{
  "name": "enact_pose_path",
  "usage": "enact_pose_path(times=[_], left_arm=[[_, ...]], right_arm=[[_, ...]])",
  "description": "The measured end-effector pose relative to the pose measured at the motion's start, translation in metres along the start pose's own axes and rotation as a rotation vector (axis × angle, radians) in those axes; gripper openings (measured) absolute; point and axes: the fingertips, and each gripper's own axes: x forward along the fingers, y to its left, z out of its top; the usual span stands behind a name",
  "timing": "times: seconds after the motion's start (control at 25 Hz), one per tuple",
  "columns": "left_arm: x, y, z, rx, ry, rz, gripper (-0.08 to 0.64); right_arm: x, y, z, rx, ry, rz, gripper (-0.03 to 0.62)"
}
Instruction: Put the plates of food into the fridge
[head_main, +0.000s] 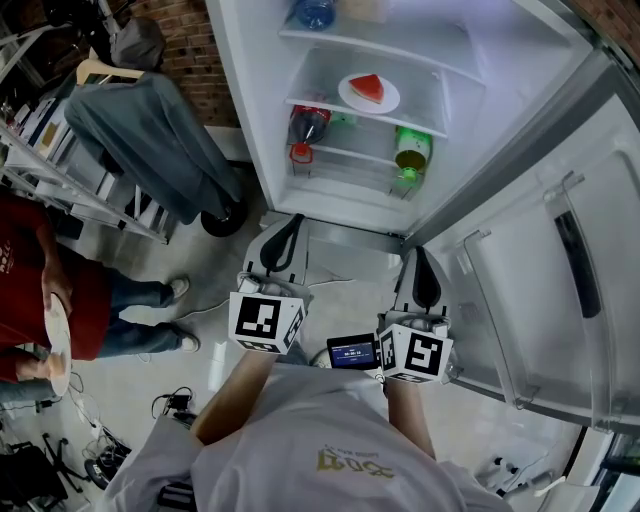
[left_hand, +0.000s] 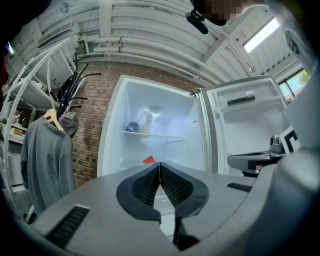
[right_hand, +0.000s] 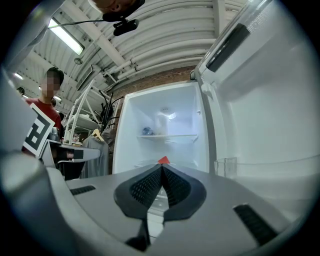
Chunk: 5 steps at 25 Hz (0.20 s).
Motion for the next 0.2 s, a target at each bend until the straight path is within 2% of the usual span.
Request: enact_pose_path(times=[0.2], left_arm=[[-0.0041, 0.0045, 0.0003, 0.004, 0.0, 0.004, 0.006]], right_arm=[[0.0001, 0.0048, 0.0, -0.003, 0.001, -0.005, 0.006]])
